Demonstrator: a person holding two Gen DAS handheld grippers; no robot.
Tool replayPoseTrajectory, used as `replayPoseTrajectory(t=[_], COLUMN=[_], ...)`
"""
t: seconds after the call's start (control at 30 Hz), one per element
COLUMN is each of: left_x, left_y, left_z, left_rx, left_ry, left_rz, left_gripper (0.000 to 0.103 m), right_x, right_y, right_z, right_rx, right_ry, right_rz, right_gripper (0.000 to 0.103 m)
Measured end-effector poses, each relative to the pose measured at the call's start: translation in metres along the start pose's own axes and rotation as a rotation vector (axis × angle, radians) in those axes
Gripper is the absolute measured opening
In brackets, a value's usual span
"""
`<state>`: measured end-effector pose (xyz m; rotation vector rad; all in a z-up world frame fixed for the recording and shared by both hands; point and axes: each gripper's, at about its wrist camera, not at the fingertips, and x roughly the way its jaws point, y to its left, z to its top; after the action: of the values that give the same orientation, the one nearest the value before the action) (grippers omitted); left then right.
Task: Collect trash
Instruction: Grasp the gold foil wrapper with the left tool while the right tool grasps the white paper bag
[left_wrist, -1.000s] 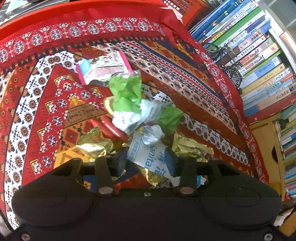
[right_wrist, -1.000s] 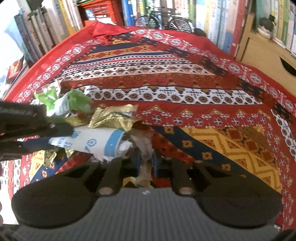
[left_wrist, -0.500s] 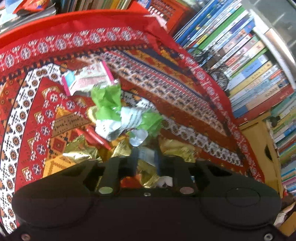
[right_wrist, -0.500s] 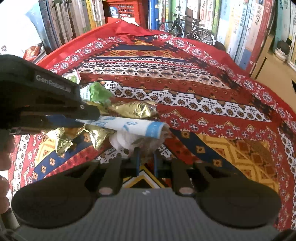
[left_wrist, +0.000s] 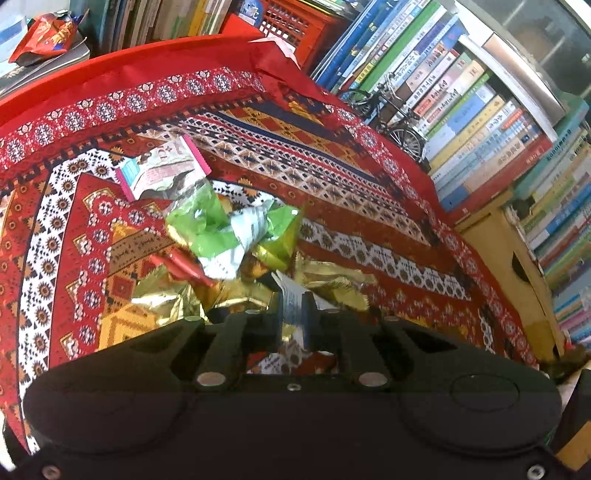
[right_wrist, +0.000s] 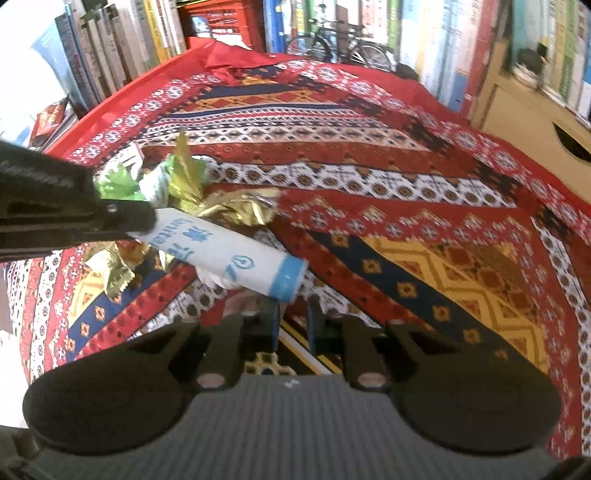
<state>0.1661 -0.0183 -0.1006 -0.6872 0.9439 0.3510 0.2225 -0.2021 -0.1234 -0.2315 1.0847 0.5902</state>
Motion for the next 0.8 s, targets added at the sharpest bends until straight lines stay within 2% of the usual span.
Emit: replayPoseTrajectory(t=[0.03, 0.13, 0.2, 0.27, 0.37, 0.43, 0.53, 0.57, 0.6, 0.63, 0.67, 0.77, 0.8], left_x=[-0.001, -0.003, -0.005, -0.007, -0.01, -0.011, -0.014, -0.015, -0.015, -0.016, -0.017, -0.022, -0.024], left_y=[0.0, 0.002, 0.002, 0.002, 0.003, -0.001, -0.005, -0.005, -0.005, -0.004, -0.003, 0.0, 0.003], left_z=[-0.002, -0.005, -0.006, -0.005, -0.001, 0.001, 0.002, 0.001, 0.001, 0.0, 0.0, -0.002, -0.003], left_rx=[0.001, 0.006, 0.01, 0.012, 0.009, 0.036, 0.066, 0.066, 0.063, 0.061, 0.061, 0.065, 0.064], left_ry=[0.001, 0.006, 0.004, 0.004, 0.017, 0.019, 0.015, 0.016, 0.016, 0.014, 0.01, -0.023, -0.037], left_rz=[0.002, 0.004, -0.007, -0.037, -0.102, -0.111, -0.113, -0.116, -0.119, -0.12, -0.119, -0.073, -0.05], left_gripper=[0.009, 0.009, 0.009, 0.009, 0.009, 0.009, 0.009, 0.009, 0.01, 0.01, 0.011, 0.032, 0.049], right_x=[-0.001, -0.008, -0.015, -0.02, -0.023, -0.021, -0.01, -0.007, -0.004, -0.001, 0.0, -0.002, -0.002], right_y=[-0.001, -0.003, -0.002, 0.003, 0.02, 0.034, 0.049, 0.051, 0.053, 0.055, 0.057, 0.059, 0.059], right_z=[-0.002, -0.008, -0.009, -0.009, -0.008, -0.006, 0.0, 0.003, 0.005, 0.008, 0.008, 0.01, 0.01], right_rx=[-0.002, -0.029, -0.056, -0.099, -0.197, -0.274, -0.36, -0.37, -0.379, -0.387, -0.398, -0.406, -0.4], right_ry=[0.002, -0.02, -0.053, -0.089, -0.132, -0.158, -0.173, -0.168, -0.162, -0.153, -0.161, -0.181, -0.183], right_rz=[-0.009, -0.052, -0.048, -0.028, -0.019, -0.04, -0.064, -0.061, -0.057, -0.056, -0.065, -0.065, -0.068], right_gripper=[0.02, 0.038, 0.047, 0.061, 0.07, 0.072, 0.071, 0.063, 0.042, 0.03, 0.026, 0.023, 0.021])
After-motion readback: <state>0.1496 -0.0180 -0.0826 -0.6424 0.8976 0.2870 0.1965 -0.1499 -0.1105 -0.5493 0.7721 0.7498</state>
